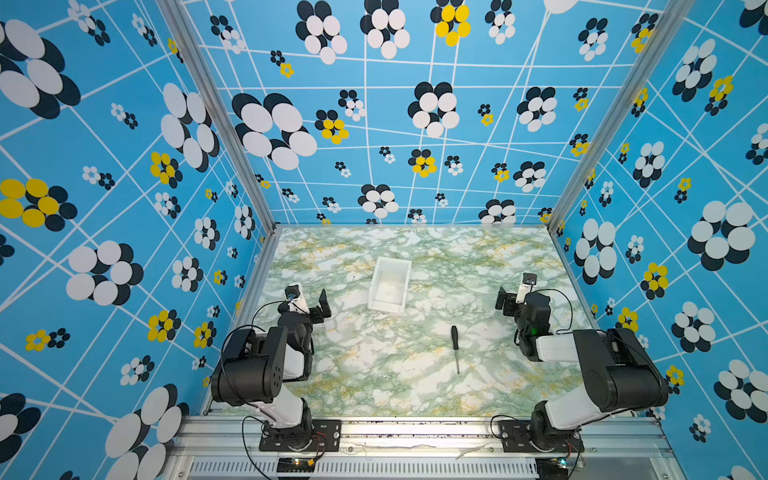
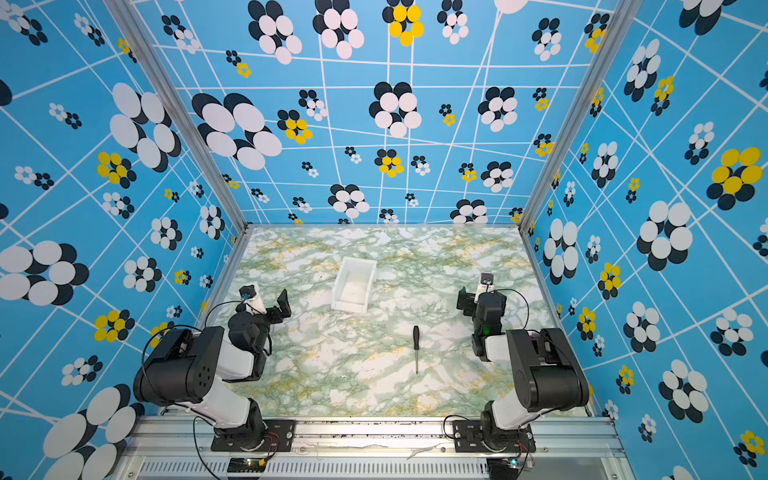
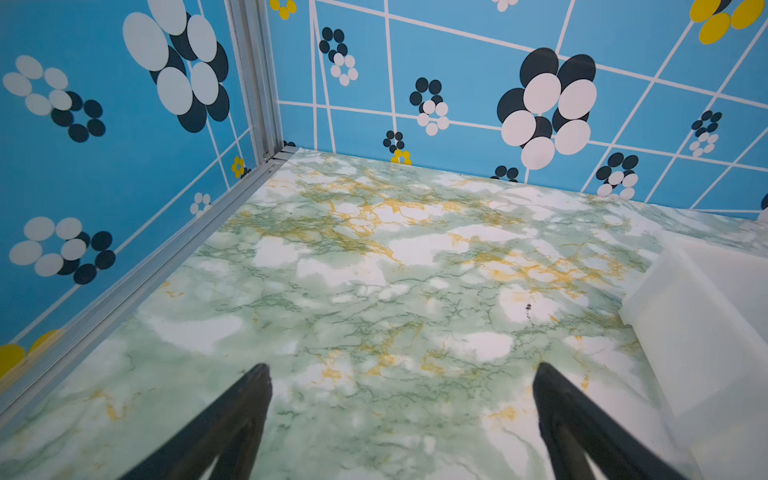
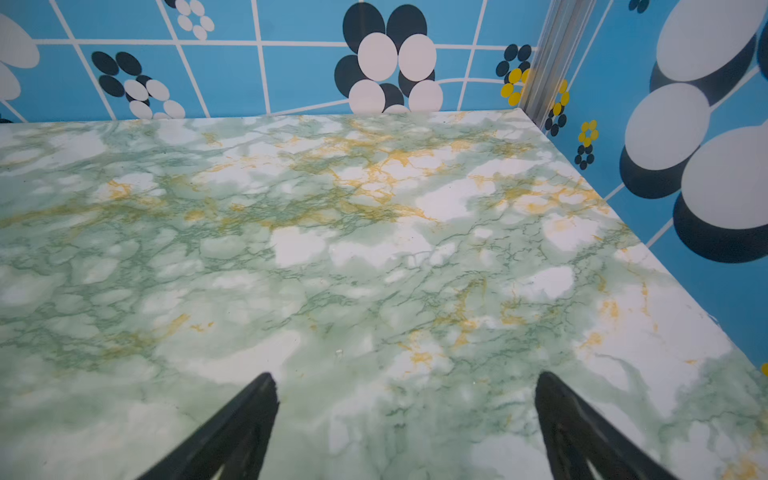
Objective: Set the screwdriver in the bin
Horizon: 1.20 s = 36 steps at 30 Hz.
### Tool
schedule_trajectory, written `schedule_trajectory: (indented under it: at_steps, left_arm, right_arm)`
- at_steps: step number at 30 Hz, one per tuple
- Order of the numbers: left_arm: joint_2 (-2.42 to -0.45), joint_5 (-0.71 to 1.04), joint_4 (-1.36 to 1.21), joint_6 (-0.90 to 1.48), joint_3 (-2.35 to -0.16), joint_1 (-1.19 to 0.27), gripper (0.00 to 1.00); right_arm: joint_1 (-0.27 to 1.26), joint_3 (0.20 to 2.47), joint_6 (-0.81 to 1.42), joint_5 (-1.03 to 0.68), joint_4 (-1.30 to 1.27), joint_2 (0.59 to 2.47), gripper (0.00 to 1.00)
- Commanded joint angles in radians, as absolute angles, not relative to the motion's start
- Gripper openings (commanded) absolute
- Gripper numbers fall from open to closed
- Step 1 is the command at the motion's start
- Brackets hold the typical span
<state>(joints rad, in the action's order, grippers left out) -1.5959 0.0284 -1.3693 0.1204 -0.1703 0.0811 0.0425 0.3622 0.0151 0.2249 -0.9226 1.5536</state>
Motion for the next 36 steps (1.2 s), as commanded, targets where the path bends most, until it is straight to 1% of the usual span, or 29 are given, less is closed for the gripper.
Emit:
schedule_trajectory:
  at_steps: [1, 34, 35, 36]
  left_arm:
    - [-1.608, 0.017, -1.396, 0.129, -0.158, 0.081, 0.99]
    - [-1.608, 0.017, -1.394, 0.129, -0.158, 0.081, 0.99]
    - [-1.608, 0.006, -1.394, 0.125, -0.158, 0.078, 0.99]
    - [-1.608, -0.052, -1.395, 0.114, -0.161, 0.056, 0.99]
  right_arm:
    - [0.040, 0.385, 0.031, 0.211, -0.901, 1.545, 0.99]
    - [0.040, 0.386, 0.028, 0.212, -0.902, 1.546, 0.99]
    - [0.040, 0.384, 0.029, 0.212, -0.903, 1.546, 0.99]
    - [0.039, 0.385, 0.028, 0.212, -0.903, 1.546, 0.99]
